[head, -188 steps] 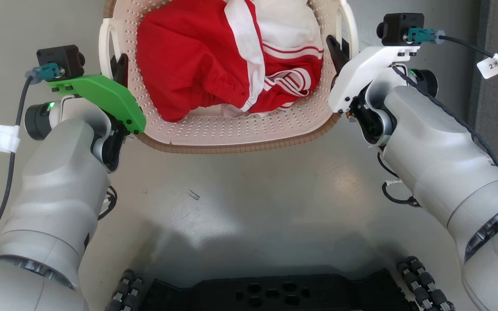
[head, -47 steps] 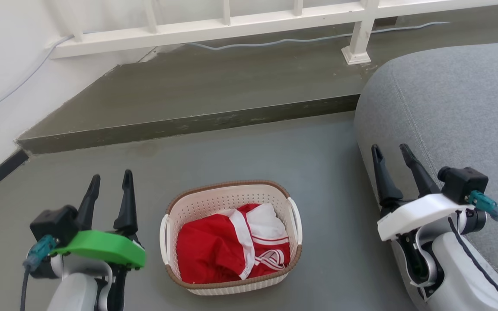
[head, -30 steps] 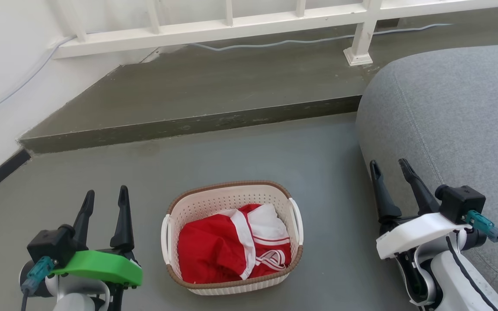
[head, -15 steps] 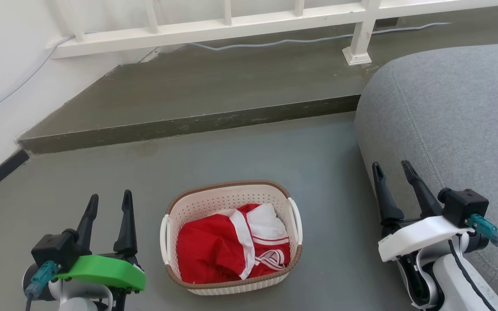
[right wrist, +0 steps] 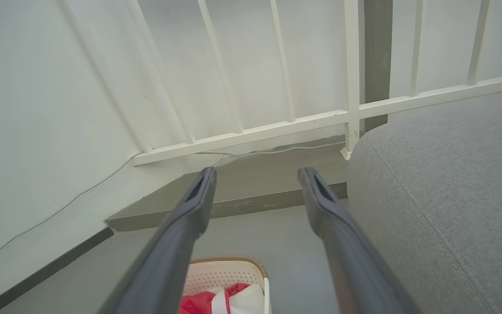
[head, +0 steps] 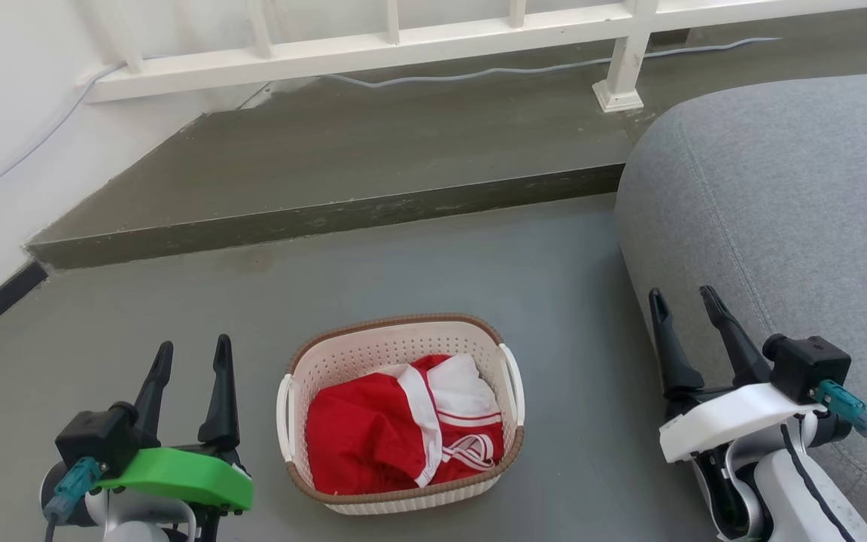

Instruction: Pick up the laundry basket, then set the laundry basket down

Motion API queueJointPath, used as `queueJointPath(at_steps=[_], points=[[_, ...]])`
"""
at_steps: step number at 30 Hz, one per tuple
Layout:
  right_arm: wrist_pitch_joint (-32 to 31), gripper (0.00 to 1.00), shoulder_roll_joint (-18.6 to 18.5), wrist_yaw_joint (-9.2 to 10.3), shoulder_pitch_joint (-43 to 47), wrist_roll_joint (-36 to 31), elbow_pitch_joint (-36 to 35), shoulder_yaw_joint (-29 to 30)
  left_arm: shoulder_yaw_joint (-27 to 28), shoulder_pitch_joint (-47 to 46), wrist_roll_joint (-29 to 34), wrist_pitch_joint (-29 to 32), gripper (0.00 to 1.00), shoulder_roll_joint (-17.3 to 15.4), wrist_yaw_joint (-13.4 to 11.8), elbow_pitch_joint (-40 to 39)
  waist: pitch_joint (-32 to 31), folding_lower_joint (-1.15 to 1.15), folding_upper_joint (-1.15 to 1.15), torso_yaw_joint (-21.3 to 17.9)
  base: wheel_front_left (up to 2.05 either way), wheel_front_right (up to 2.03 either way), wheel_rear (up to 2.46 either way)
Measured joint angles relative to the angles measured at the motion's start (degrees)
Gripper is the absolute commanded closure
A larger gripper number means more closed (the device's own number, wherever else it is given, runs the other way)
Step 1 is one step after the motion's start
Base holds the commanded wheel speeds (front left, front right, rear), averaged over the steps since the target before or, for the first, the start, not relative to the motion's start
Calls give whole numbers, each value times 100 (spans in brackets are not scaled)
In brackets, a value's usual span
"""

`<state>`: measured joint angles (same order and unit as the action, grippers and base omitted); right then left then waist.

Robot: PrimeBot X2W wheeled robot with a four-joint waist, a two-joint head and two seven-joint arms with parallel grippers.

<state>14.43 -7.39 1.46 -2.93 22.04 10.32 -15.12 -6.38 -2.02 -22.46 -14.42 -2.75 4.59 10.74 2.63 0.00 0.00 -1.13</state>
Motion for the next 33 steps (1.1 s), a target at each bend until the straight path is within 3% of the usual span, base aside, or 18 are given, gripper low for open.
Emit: queueJointPath(at_steps=[9,10,21,33], points=[[0,0,40,-93,1,-70,2,67,0,4,3,-1,0,5,29,87,1,0,0,-20,0,0,0],[0,100,44,-93,1,-93,2,75,-2,4,3,0,100,5,48,90,1,0,0,-22,0,0,0],[-21,100,141,-93,281,59,324,32,-52,131,-177,82,100,67,47,474,-9,0,0,-21,0,0,0],[-197,100,186,-171,281,999,303,229,85,129,-1033,335,100,68,51,514,-38,0,0,-4,0,0,0]])
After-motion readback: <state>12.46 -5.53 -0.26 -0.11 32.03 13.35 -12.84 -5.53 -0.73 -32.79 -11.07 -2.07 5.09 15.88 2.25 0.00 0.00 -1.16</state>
